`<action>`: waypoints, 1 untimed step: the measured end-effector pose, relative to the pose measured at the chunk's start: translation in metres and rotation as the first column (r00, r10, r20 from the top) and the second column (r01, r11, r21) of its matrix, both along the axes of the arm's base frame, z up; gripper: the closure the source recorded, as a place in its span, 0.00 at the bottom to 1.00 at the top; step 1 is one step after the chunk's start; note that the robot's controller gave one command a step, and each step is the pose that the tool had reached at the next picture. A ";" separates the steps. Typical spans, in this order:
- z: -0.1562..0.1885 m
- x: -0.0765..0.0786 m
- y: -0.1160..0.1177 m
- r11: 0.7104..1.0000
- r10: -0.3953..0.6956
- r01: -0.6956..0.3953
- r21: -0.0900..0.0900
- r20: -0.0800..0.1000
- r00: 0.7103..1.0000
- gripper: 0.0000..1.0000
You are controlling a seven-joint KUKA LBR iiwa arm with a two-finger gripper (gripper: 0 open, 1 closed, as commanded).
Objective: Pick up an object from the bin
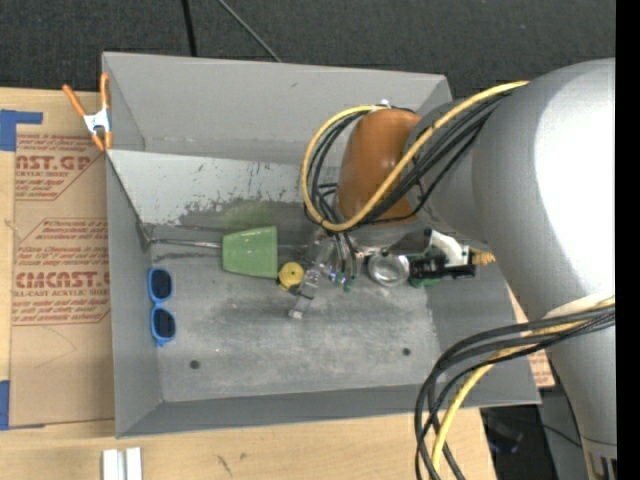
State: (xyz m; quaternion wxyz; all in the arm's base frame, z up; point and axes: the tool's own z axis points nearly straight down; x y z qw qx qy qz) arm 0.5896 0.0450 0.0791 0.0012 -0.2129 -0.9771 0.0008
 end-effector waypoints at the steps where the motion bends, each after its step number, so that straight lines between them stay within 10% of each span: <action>1: 0.003 0.001 0.000 1.000 0.001 -0.001 0.001 0.001 1.000 1.00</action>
Offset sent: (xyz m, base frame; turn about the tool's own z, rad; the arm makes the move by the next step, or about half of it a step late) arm 0.0000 0.0000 0.0000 0.0000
